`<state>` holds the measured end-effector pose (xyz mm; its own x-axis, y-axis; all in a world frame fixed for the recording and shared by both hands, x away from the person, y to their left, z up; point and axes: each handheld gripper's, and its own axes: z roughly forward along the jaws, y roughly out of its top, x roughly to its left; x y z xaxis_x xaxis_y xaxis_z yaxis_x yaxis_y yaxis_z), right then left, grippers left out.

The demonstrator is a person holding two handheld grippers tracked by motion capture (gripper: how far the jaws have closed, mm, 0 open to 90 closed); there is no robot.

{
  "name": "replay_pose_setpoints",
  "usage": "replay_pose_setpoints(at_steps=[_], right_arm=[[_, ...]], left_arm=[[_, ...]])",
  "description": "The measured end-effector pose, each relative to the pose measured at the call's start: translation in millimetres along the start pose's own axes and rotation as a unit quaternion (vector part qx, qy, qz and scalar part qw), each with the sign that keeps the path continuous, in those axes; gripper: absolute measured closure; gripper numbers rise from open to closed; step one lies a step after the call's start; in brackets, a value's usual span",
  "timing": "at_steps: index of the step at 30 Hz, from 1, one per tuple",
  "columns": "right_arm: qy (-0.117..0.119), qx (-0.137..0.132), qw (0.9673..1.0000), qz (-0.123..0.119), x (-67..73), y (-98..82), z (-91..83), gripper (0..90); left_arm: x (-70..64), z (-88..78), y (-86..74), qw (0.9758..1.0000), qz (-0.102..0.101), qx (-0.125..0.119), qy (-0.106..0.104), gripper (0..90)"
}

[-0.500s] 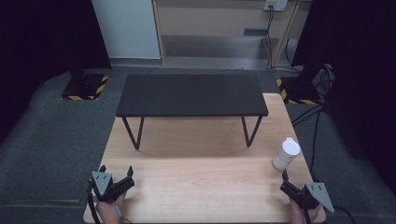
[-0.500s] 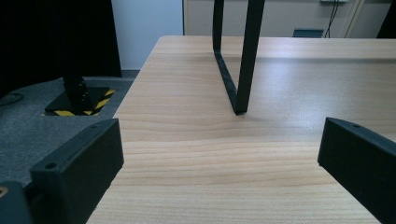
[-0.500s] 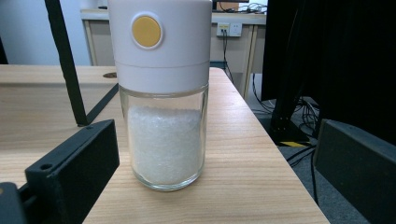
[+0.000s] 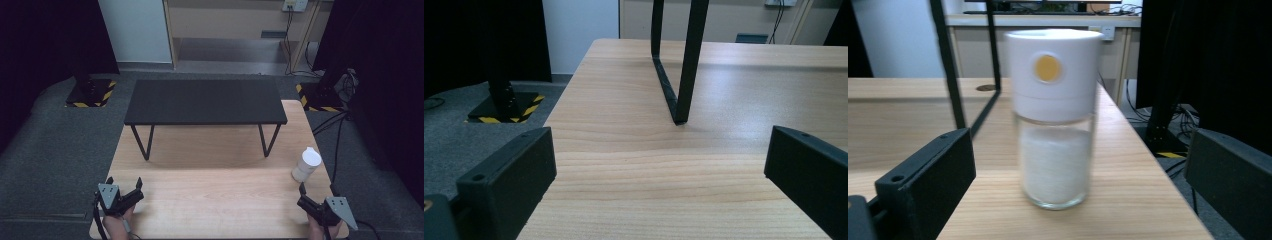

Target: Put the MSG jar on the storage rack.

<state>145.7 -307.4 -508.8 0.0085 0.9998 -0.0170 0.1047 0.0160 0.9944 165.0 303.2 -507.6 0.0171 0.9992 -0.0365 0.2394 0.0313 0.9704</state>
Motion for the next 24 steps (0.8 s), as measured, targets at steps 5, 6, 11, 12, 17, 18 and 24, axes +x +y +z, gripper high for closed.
replay_pose_setpoints(at_steps=[5,6,11,12,17,18,24], right_arm=[[-0.002,-0.006,1.0000,-0.004,14.2,3.2,6.5,0.5],[-0.006,-0.010,0.9999,-0.005,19.0,3.6,10.0,0.5],[-0.015,-0.020,0.9997,0.007,26.9,8.3,25.7,0.5],[-0.020,-0.020,0.9996,0.005,28.6,10.0,29.3,0.5],[-0.029,-0.015,0.9994,0.008,29.8,16.3,48.6,2.8],[-0.033,-0.014,0.9993,0.009,30.0,17.1,52.9,3.6],[-0.045,-0.014,0.9989,0.008,32.4,18.8,67.1,9.3]], left_arm=[[0.7,-0.2,-0.1,1.0000,-0.003,-0.001,-0.001,0.0],[0.7,-0.2,-0.4,1.0000,-0.004,-0.002,0.000,0.0],[1.2,-0.2,-0.7,1.0000,-0.006,-0.004,-0.001,0.0],[1.2,-0.1,-0.6,1.0000,-0.005,-0.003,-0.001,0.0],[1.0,0.1,-0.5,1.0000,-0.005,-0.003,-0.001,0.0],[1.0,0.2,-0.6,1.0000,-0.005,-0.003,-0.001,0.0],[0.4,0.7,-0.1,1.0000,-0.003,-0.002,-0.001,0.0]])
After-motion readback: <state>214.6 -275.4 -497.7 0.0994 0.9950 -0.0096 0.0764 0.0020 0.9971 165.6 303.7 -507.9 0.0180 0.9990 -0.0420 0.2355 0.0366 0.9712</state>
